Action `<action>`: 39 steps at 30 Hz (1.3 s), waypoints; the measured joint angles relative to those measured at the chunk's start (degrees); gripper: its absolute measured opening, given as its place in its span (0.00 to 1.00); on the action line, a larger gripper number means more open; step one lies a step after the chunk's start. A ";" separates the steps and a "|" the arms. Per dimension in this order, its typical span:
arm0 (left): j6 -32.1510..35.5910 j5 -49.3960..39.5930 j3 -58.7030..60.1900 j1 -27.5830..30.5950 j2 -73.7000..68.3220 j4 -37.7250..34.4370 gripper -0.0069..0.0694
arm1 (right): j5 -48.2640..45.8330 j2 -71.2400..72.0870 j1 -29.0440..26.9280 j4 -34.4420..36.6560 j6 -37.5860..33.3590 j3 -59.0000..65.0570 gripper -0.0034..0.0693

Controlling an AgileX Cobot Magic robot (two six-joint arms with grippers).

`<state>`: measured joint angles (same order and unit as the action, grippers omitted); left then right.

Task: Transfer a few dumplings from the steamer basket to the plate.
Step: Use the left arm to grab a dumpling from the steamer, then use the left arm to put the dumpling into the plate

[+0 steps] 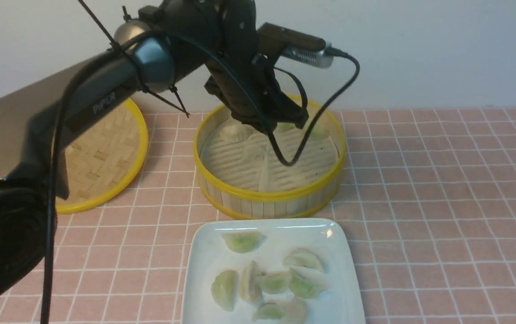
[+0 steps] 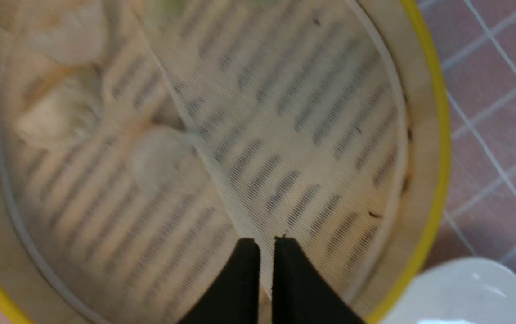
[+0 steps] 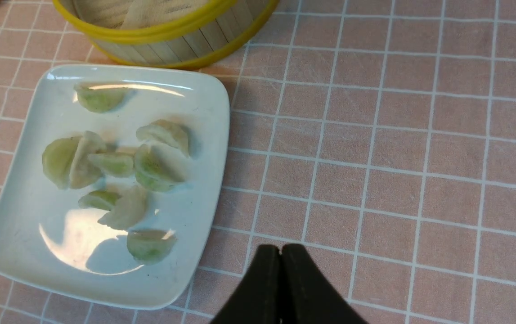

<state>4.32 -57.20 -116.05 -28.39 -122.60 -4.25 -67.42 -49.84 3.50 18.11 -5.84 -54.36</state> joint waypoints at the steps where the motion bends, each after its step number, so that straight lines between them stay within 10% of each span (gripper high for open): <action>1: 1.20 0.46 -0.64 0.72 -1.04 -0.33 0.10 | 0.00 0.00 0.00 0.00 0.00 0.00 0.03; 8: 5.00 6.55 -1.64 3.42 -7.85 -0.77 0.21 | 0.00 0.00 0.00 0.00 0.00 0.00 0.03; 17: 5.02 15.93 -1.64 3.97 -14.35 -0.60 0.68 | 0.00 0.00 0.00 0.00 0.00 0.00 0.03; 21: 4.95 15.90 -1.70 4.05 -15.66 -0.69 0.67 | -0.06 0.00 0.00 0.00 0.00 0.00 0.03; 26: 4.90 12.38 -3.02 3.99 -15.43 -0.38 0.34 | -0.94 0.00 0.00 0.00 0.00 0.00 0.03; 39: 4.44 -13.00 -10.95 4.17 3.11 -0.53 0.33 | -0.77 0.00 0.00 0.06 0.00 0.00 0.03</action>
<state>8.76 -70.20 -127.00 -24.22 -119.49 -4.79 -68.19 -49.84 3.50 18.17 -5.84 -54.36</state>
